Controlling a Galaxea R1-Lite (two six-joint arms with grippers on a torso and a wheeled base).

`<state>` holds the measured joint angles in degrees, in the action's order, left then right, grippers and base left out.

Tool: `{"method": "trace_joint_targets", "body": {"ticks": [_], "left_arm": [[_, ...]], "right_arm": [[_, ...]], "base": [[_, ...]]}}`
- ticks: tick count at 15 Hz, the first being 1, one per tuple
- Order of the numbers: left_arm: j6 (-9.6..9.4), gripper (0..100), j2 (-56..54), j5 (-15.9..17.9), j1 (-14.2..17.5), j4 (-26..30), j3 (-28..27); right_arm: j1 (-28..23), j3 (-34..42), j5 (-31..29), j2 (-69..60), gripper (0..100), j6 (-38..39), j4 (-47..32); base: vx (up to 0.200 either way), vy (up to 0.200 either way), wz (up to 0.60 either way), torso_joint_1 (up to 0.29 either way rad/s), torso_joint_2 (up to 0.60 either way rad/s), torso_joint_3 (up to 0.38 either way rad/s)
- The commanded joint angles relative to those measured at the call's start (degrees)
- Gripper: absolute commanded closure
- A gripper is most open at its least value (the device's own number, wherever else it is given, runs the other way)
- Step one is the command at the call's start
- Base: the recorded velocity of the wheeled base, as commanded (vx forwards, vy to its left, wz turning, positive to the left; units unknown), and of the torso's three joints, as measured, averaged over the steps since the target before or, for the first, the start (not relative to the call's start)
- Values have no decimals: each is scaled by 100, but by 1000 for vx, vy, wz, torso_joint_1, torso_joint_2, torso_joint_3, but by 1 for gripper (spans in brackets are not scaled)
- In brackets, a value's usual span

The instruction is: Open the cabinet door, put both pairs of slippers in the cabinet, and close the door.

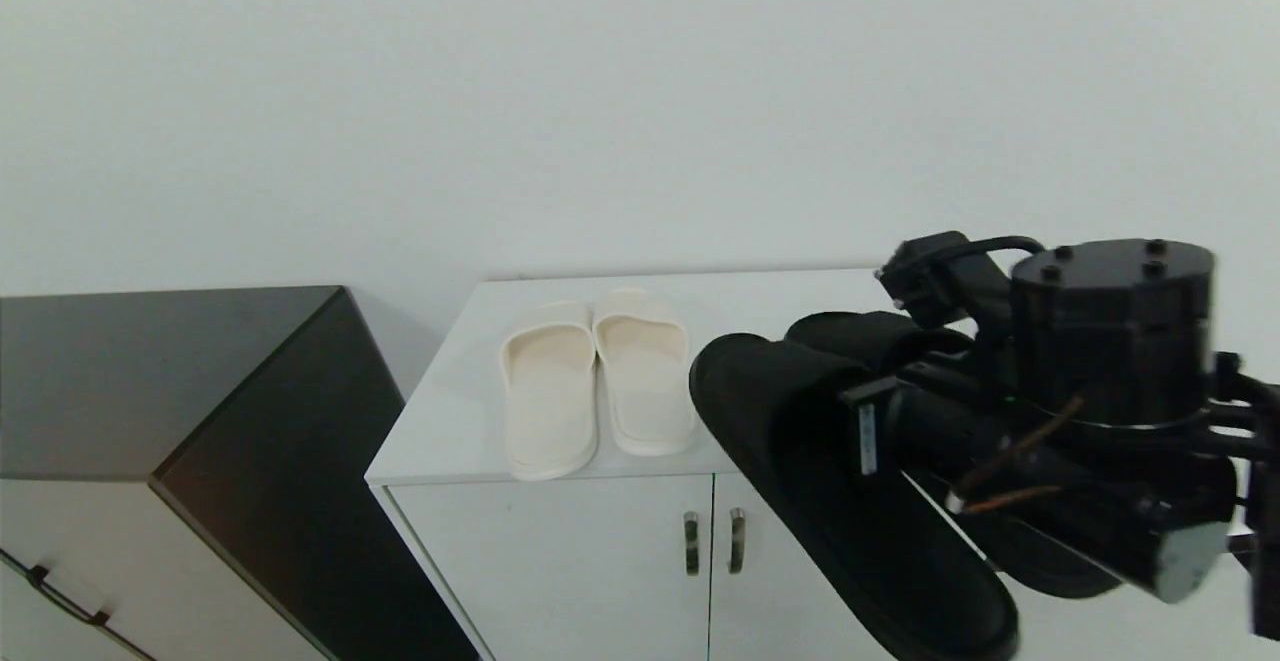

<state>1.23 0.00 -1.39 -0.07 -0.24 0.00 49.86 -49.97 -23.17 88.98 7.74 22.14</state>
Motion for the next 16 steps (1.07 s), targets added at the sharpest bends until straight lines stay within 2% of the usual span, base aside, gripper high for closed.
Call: {"method": "trace_joint_targets", "body": {"ticks": [1,4,6,9,11,13,15,16], "left_arm": [[0,100,0,-2,-1,-2,0],[-9,100,0,16,-1,-2,0],[0,100,0,16,-1,-2,0],[0,100,0,16,-1,-2,0],[9,100,0,16,-1,-2,0],[9,100,0,16,-1,-2,0],[9,100,0,16,-1,-2,0],[9,100,0,16,-1,-2,0]], "right_arm": [[358,769,1043,-1357,100,149,-342],[367,901,1825,-1577,100,131,-948],[367,980,2115,-1577,100,122,-948],[358,1086,2159,-1585,100,131,-904],[305,1253,2309,-1585,100,131,-597],[296,1385,2326,-1498,100,131,-201],[296,1473,2476,-1471,100,131,-113],[279,1499,2555,-1480,100,131,-113]], "base": [[0,0,0,0,0,0],[0,0,0,0,0,0],[0,0,0,0,0,0],[0,0,0,0,0,0],[0,0,0,0,0,0],[-200,0,0,7,2,2],[-200,0,0,7,-2,2],[0,0,0,0,0,0]]}}
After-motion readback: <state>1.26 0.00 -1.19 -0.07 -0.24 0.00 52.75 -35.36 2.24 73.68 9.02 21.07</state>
